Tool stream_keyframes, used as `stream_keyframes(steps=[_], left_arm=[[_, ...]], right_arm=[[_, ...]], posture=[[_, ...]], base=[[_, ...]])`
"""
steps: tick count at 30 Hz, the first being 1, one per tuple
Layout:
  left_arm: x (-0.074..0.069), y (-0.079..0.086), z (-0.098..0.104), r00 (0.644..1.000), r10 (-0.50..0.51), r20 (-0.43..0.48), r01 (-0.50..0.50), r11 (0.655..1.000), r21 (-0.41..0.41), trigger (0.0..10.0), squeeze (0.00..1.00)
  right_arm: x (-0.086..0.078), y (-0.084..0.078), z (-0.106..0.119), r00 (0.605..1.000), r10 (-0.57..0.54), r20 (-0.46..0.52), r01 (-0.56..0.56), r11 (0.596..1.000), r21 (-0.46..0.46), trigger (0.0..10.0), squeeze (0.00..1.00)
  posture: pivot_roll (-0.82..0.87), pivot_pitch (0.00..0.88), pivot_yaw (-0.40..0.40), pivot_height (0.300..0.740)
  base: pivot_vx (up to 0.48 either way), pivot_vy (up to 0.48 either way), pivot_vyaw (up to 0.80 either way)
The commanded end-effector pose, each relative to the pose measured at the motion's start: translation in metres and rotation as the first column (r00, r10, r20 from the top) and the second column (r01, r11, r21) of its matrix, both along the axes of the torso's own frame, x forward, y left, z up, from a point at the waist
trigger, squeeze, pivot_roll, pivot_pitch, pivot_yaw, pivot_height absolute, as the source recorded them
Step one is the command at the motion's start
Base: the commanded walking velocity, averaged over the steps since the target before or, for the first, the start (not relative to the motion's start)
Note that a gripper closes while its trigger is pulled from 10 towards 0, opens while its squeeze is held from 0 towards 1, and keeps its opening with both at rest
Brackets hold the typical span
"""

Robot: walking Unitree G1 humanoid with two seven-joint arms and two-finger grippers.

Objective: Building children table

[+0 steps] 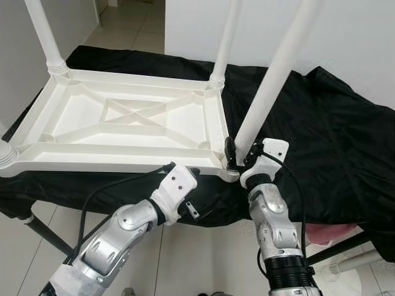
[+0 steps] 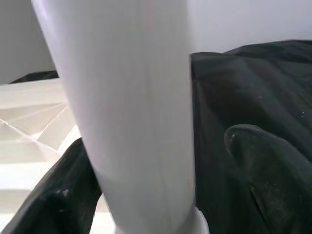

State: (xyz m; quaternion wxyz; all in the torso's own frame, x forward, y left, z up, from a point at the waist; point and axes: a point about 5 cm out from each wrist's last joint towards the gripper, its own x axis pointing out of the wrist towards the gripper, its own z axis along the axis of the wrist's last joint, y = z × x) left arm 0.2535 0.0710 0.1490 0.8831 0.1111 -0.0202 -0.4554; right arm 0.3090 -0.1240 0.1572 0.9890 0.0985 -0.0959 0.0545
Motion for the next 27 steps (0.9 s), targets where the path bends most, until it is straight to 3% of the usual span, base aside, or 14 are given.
stream_keyframes(steps=[1,2,3,6,7,8,12,19,27], left_arm=[[-0.007,-0.005,-0.005,0.994,-0.108,-0.024,0.108,0.994,0.021,10.0,0.0],[-0.007,-0.005,-0.005,0.994,-0.106,-0.023,0.107,0.994,0.021,10.0,0.0],[-0.007,-0.005,-0.005,0.994,-0.105,-0.024,0.106,0.994,0.021,10.0,0.0],[-0.007,-0.005,-0.005,0.994,-0.105,-0.024,0.106,0.994,0.021,10.0,0.0],[-0.007,-0.004,-0.005,0.994,-0.104,-0.024,0.105,0.994,0.021,10.0,0.0],[-0.007,-0.004,-0.005,0.994,-0.104,-0.024,0.105,0.994,0.021,10.0,0.0],[-0.006,-0.005,-0.004,0.994,-0.109,-0.026,0.109,0.994,0.022,10.0,0.0],[-0.005,-0.005,-0.003,0.994,-0.109,-0.023,0.11,0.994,0.02,10.0,0.0],[-0.006,-0.005,-0.003,0.994,-0.108,-0.024,0.108,0.994,0.019,10.0,0.0]], right_arm=[[-0.001,-0.005,-0.006,1.0,0.023,-0.014,-0.023,1.0,-0.004,10.0,1.0],[0.0,-0.006,-0.008,0.997,0.074,-0.015,-0.074,0.997,-0.016,10.0,0.89],[0.001,-0.007,-0.01,0.993,0.118,-0.015,-0.118,0.993,-0.028,10.0,0.14],[0.001,-0.007,-0.01,0.993,0.118,-0.015,-0.118,0.993,-0.028,10.0,0.14],[0.001,-0.009,-0.011,0.984,0.177,-0.014,-0.177,0.983,-0.044,10.0,0.0],[0.001,-0.009,-0.011,0.984,0.177,-0.014,-0.177,0.983,-0.044,10.0,0.0],[0.008,-0.021,-0.01,0.933,0.359,-0.017,-0.357,0.92,-0.164,10.0,0.0],[0.017,-0.027,-0.011,0.881,0.47,-0.058,-0.469,0.848,-0.245,10.0,0.0],[0.023,-0.029,-0.014,0.845,0.526,-0.098,-0.531,0.799,-0.283,10.0,0.0]], posture=[[0.03,0.073,-0.095,0.74],[0.03,0.073,-0.095,0.74],[0.03,0.073,-0.095,0.74],[0.03,0.073,-0.095,0.74],[0.03,0.073,-0.095,0.74],[0.03,0.073,-0.095,0.74],[0.02,0.085,-0.079,0.74],[0.02,0.085,-0.08,0.74],[0.02,0.085,-0.08,0.74]], base=[[0.0,0.0,0.0],[0.0,0.0,0.0],[0.0,0.0,0.0],[0.0,0.0,0.0],[0.0,0.0,0.0],[0.0,0.0,0.0],[0.0,0.0,0.0],[0.0,0.0,0.0],[0.0,0.0,0.0]])
